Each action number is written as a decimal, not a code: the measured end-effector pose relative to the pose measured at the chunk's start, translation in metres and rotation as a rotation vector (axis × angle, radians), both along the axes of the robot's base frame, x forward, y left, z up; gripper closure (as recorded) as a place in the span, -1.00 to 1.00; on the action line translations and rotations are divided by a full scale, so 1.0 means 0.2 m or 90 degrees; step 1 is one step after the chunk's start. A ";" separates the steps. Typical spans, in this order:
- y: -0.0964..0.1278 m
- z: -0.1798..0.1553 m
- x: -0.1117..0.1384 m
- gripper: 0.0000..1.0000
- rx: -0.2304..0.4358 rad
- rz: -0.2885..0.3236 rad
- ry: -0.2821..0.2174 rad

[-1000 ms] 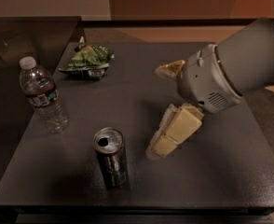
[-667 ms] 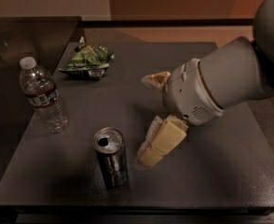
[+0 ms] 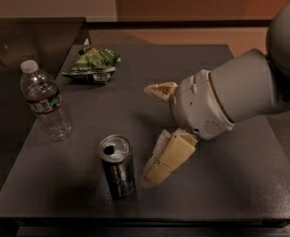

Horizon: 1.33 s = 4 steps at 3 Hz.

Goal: Knock redbull can over

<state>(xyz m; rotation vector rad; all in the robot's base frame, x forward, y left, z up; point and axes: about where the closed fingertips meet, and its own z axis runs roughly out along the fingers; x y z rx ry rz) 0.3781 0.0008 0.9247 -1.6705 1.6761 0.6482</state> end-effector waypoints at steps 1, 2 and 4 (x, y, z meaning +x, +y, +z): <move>0.03 0.02 -0.03 -1.00 0.001 0.015 -0.008; 0.11 -0.01 -0.07 -1.00 0.004 0.043 -0.004; 0.21 -0.07 -0.12 -1.00 0.012 0.080 0.013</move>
Offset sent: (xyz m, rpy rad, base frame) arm -0.0241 0.0372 -0.0089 0.0176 0.0090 0.1170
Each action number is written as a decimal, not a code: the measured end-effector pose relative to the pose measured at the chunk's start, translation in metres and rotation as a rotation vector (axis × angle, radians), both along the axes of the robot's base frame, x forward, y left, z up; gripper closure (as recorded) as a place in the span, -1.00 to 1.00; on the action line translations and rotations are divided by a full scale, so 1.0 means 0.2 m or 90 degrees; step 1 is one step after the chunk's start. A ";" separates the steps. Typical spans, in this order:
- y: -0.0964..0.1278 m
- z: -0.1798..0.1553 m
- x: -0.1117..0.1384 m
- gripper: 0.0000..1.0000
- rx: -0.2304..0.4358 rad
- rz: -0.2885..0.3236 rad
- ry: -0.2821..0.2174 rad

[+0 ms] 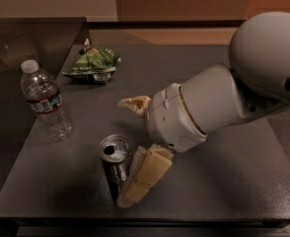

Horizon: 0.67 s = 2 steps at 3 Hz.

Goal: Knock redbull can over

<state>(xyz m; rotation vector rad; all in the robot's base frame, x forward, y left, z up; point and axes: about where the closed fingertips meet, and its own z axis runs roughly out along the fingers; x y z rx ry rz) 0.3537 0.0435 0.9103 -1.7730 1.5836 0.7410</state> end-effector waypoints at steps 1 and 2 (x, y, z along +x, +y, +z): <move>0.01 -0.01 -0.02 -0.67 0.002 0.008 0.003; 0.02 -0.01 -0.04 -0.22 0.007 0.019 0.010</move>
Offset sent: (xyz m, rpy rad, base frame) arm -0.0124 0.0043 -0.0056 0.0273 0.0369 0.0453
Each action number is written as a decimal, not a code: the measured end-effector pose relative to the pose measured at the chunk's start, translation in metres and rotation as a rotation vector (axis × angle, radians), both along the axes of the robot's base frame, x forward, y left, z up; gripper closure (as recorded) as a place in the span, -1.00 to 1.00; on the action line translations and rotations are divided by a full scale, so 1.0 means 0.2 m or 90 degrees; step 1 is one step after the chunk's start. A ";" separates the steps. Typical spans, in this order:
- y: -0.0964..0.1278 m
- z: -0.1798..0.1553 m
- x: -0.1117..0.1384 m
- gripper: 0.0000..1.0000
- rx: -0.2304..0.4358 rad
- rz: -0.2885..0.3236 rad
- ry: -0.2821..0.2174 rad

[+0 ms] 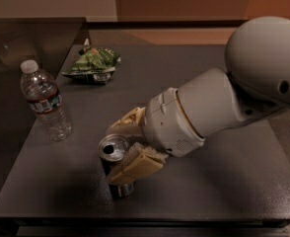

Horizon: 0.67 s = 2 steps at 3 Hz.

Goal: Knock redbull can over

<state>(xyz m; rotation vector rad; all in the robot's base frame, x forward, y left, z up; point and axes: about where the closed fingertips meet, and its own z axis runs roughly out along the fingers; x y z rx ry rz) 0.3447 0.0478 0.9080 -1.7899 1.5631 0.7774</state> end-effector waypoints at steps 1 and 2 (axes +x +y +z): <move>0.02 0.01 -0.03 0.26 0.012 0.011 0.006; 0.02 0.07 -0.01 0.71 0.012 0.000 -0.007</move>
Offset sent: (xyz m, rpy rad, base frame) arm 0.0071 -0.0010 0.0282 0.0234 -0.0281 -0.0299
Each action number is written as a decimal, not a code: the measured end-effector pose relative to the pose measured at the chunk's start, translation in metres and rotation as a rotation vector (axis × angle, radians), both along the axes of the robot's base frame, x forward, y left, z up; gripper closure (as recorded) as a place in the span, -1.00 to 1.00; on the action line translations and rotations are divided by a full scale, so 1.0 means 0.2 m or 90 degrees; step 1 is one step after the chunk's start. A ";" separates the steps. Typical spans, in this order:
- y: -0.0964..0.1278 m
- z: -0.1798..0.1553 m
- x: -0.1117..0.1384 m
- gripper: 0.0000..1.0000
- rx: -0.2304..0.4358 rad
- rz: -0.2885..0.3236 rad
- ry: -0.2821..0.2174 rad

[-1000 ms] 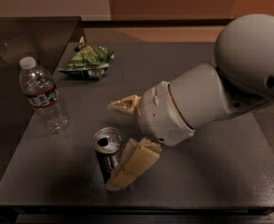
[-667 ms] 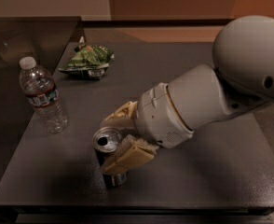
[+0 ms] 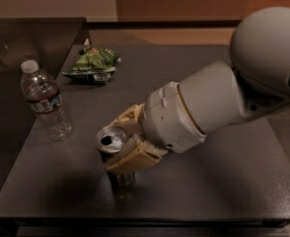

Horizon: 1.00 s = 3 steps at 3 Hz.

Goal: Knock redbull can over

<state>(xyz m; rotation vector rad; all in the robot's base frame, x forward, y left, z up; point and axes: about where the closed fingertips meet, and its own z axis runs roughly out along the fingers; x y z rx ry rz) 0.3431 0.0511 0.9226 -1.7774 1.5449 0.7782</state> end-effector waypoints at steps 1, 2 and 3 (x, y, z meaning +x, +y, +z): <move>-0.03 0.13 0.06 1.00 -0.024 -0.017 -0.039; -0.06 0.24 0.13 1.00 -0.068 -0.019 -0.096; -0.12 0.34 0.21 1.00 -0.118 -0.006 -0.171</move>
Offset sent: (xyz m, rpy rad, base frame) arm 0.0525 -0.0276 0.0709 -0.2085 -0.2601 -0.0374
